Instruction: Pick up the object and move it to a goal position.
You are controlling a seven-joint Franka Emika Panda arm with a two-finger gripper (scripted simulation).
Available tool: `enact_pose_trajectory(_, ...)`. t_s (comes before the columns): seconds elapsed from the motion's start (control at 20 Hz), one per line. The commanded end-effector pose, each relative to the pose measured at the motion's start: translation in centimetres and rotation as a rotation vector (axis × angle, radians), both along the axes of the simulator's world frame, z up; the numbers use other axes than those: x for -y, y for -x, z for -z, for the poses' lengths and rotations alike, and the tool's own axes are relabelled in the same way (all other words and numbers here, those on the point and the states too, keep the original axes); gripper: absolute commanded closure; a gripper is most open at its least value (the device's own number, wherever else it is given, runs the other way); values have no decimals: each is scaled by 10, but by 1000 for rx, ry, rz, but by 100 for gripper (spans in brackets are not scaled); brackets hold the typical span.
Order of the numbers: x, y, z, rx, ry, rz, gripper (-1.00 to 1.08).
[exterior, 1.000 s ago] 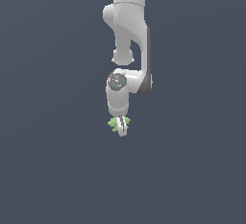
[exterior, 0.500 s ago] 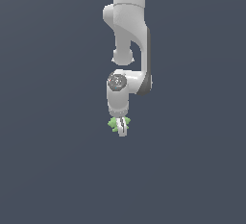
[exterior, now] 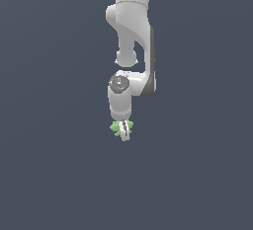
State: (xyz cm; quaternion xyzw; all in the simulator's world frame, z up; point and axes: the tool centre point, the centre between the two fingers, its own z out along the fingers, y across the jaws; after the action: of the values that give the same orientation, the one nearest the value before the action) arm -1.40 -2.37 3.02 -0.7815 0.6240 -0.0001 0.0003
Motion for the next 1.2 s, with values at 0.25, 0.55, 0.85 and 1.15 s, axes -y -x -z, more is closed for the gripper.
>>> enact_pose_trajectory(0.25,17,-21,-30,1,1,1,108)
enact_pose_trajectory(0.55,38,-48,-67,0,2,1,108)
enact_pose_trajectory(0.85,60,-78,-106,0,2,1,108)
enact_pose_trajectory(1.15,75,-100,-133,-1,2,0,108)
